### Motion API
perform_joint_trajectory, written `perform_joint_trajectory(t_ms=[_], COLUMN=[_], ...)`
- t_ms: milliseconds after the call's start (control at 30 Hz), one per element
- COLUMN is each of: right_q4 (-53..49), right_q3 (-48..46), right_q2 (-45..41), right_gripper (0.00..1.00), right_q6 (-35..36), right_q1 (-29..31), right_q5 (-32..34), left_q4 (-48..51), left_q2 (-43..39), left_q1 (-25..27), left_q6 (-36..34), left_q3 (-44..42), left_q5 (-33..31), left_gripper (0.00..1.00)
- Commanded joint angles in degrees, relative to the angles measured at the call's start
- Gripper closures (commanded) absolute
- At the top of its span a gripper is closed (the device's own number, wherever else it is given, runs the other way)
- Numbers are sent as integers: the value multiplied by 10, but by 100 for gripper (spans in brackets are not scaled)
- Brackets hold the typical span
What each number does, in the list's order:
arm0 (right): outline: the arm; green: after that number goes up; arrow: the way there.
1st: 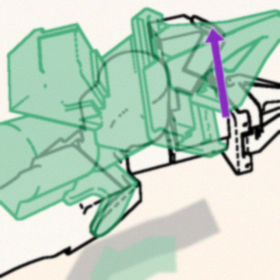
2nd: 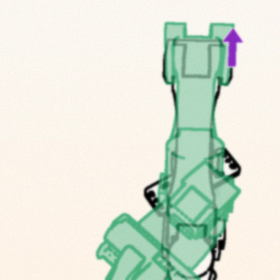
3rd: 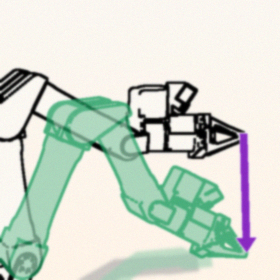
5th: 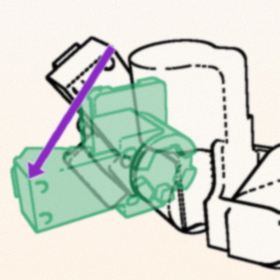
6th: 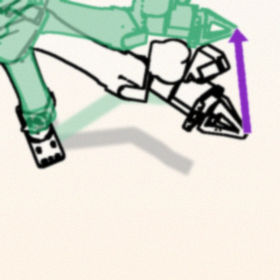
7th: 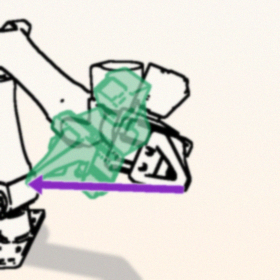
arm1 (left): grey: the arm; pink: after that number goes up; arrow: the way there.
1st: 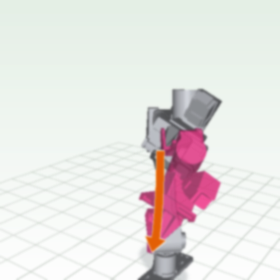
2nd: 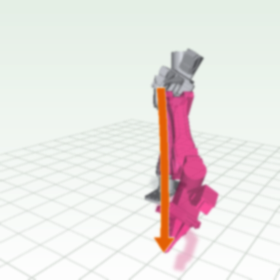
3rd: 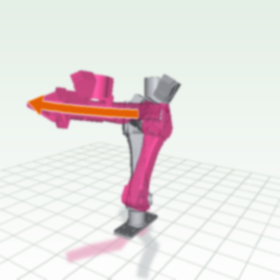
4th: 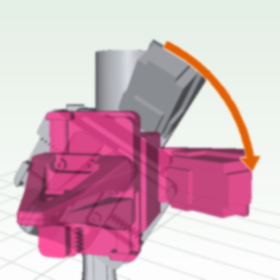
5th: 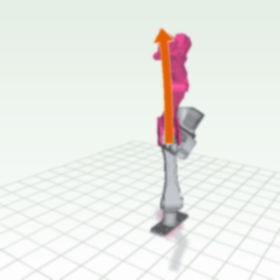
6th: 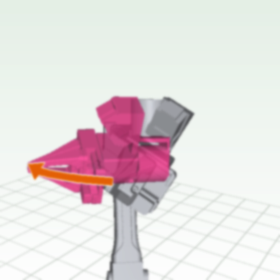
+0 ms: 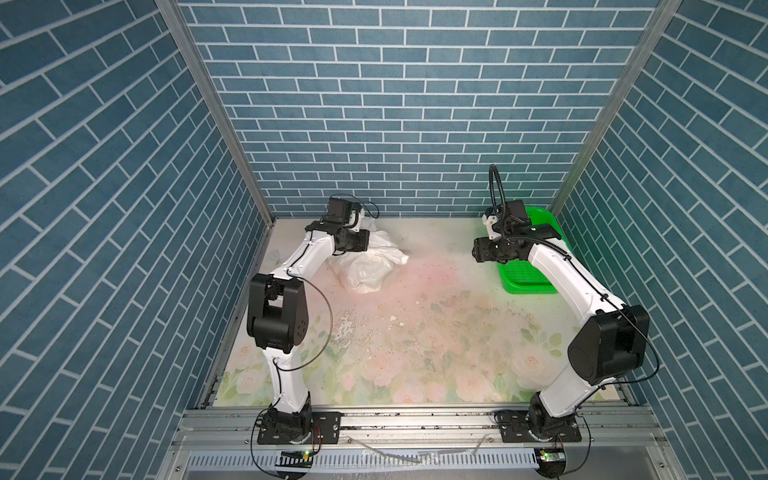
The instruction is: Untie the knot of the plastic bag and take out the fruit
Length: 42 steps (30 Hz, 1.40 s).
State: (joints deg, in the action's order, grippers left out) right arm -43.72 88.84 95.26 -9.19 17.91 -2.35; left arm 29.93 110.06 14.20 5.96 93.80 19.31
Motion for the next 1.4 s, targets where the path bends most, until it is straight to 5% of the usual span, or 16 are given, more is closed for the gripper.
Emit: perform_joint_trajectory(t_ms=[0, 333, 500, 633, 733, 900, 1067, 1367], right_q4=[3, -18, -17, -2, 15, 51, 88, 46], right_q3=[-21, -38, -51, -69, -85, -131, -162, -125], right_q2=[-26, -50, -59, -57, -56, -68, -74, -8], right_gripper=[32, 32, 32, 31, 32, 29, 25, 19], right_q6=[-12, -1, 5, 21, 41, 88, 110, 160], right_q1=[2, 1, 1, 1, 2, 4, 13, 65], right_q5=[-5, -18, -55, -123, -201, -342, -390, -302], left_q4=[37, 148, 168, 146, 102, 20, -5, -45], left_q2=[-25, -52, -95, -131, -170, -249, -286, -331], left_q1=[50, 216, 229, 228, 228, 228, 228, 228], left_q6=[-42, -108, -113, -86, -42, 26, 62, 106], left_q3=[-18, -45, -79, -106, -149, -249, -308, -383], left_q5=[65, 126, 100, 90, 84, 49, 31, -7], left_gripper=[100, 100, 98, 47, 33, 30, 28, 27])
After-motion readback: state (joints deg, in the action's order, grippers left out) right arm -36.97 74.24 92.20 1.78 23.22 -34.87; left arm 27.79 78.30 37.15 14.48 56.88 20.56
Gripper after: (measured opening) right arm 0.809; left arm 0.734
